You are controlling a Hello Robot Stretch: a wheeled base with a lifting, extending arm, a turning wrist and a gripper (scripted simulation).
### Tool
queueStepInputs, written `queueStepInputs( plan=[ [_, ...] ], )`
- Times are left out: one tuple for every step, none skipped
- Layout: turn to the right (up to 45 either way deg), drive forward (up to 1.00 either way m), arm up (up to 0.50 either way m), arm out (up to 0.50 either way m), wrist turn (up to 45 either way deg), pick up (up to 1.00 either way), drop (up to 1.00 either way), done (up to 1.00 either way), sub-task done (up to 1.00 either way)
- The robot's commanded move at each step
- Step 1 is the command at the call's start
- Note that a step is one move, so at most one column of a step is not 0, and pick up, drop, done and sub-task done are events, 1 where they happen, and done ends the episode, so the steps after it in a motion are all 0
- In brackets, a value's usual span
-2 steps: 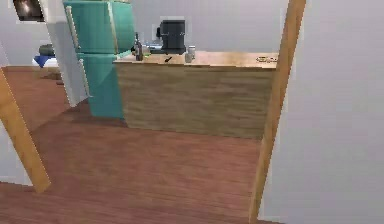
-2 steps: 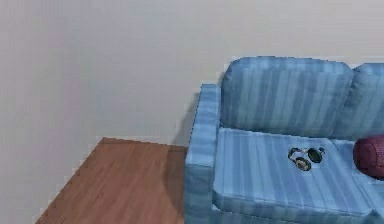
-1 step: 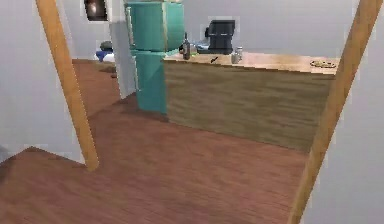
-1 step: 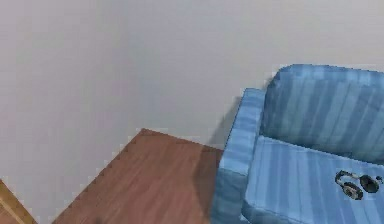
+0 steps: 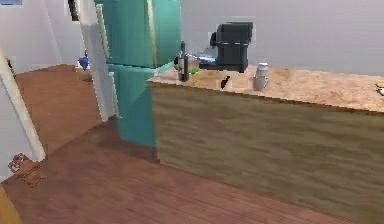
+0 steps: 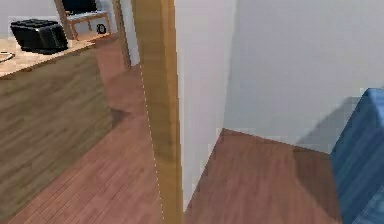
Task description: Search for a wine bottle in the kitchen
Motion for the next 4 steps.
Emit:
queueStepInputs(
  plan=[
    [27.0,0.0,0.0,0.0,0.0,0.0,0.0,0.0,0.0],
    [0.0,0.85,0.0,0.0,0.0,0.0,0.0,0.0,0.0],
    [-45.0,0.0,0.0,0.0,0.0,0.0,0.0,0.0,0.0],
    [0.0,0.0,0.0,0.0,0.0,0.0,0.0,1.0,0.0]
  ],
)
